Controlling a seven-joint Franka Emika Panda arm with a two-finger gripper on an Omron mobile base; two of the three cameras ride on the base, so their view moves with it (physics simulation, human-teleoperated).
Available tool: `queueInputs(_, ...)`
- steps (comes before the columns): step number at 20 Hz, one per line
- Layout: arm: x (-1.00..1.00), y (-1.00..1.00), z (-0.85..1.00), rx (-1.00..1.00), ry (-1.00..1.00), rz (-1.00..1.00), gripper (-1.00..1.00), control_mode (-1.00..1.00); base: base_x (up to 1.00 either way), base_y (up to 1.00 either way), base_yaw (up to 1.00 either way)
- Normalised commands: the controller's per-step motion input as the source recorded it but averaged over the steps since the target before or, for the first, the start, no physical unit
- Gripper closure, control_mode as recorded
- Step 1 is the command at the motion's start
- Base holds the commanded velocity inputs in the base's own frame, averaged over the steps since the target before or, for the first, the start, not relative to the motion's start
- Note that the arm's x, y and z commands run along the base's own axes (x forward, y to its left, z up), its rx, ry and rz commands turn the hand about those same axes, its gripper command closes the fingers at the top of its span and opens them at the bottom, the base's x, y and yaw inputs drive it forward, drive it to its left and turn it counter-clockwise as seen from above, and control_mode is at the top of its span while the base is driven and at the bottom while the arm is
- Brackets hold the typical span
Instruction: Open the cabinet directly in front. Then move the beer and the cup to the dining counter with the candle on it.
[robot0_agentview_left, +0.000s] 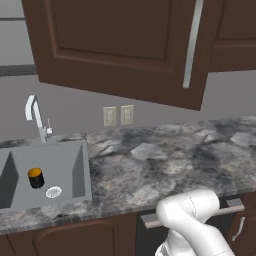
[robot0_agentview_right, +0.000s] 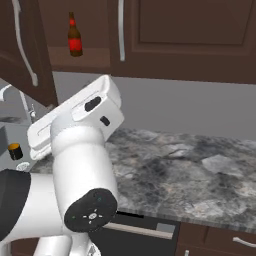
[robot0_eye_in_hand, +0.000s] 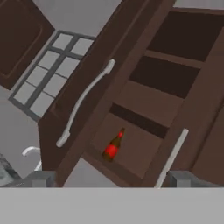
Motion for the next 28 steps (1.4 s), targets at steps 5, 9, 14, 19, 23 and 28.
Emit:
queueInputs(5, 0.15, 0.0, -0.12, -0.28, -0.16, 0.11, -1.0, -1.0, 0.0, 0.0, 0.0)
queueInputs(9, 0.21, 0.0, 0.0, -0.24, -0.22, 0.08, -1.0, -1.0, 0.0, 0.0, 0.0)
queueInputs(14, 0.12, 0.0, 0.01, -0.17, -0.25, 0.05, -1.0, -1.0, 0.0, 0.0, 0.0)
queueInputs(19, 0.14, 0.09, 0.14, -0.09, -0.18, 0.02, -1.0, -1.0, 0.0, 0.0, 0.0)
queueInputs(23, 0.19, 0.2, 0.14, -0.06, -0.08, 0.06, -1.0, -1.0, 0.0, 0.0, 0.0)
queueInputs(28, 0.16, 0.1, 0.1, -0.06, -0.03, 0.09, -1.0, -1.0, 0.0, 0.0, 0.0)
